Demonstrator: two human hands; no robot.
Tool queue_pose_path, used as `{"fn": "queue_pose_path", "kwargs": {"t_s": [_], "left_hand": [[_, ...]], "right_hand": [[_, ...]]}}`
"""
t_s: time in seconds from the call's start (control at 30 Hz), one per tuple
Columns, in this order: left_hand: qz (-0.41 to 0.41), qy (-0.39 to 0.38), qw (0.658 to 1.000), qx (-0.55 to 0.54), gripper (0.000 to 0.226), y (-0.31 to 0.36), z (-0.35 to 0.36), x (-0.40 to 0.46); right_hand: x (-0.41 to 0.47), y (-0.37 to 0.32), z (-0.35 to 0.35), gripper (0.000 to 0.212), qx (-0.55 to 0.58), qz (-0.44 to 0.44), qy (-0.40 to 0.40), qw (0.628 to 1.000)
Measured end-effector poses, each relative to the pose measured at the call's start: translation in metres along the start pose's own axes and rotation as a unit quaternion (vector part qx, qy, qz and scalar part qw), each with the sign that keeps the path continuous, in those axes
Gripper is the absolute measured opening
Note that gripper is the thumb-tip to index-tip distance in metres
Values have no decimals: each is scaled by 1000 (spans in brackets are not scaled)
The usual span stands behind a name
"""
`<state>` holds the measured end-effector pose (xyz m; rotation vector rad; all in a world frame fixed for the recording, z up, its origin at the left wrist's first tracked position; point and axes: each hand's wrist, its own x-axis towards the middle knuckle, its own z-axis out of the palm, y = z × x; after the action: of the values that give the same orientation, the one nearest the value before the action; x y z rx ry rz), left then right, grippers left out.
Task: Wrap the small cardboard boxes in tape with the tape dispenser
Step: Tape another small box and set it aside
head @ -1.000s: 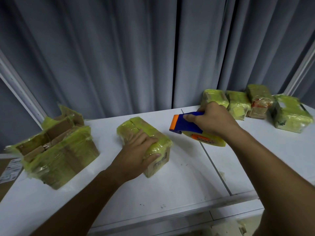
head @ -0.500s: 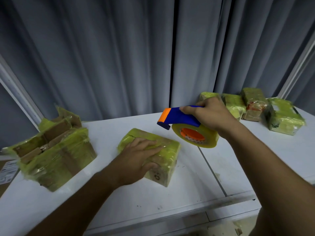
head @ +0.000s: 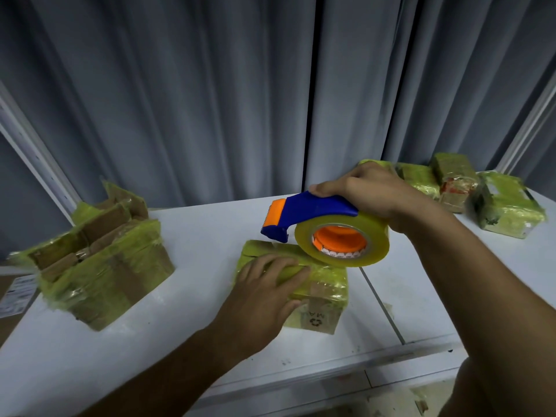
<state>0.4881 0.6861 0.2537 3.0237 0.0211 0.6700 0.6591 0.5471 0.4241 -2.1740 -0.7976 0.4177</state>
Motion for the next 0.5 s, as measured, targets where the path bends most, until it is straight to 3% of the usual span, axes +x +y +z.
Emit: {"fn": "queue_pose_path", "kwargs": {"t_s": [0.27, 0.5], "left_hand": [[14, 9, 999, 40, 65, 11, 3, -14], [19, 34, 999, 33, 50, 10, 8, -22]], "right_hand": [[5, -5, 16, 35, 30, -2, -40, 999], [8, -13, 27, 34, 49, 2, -65, 997]]}}
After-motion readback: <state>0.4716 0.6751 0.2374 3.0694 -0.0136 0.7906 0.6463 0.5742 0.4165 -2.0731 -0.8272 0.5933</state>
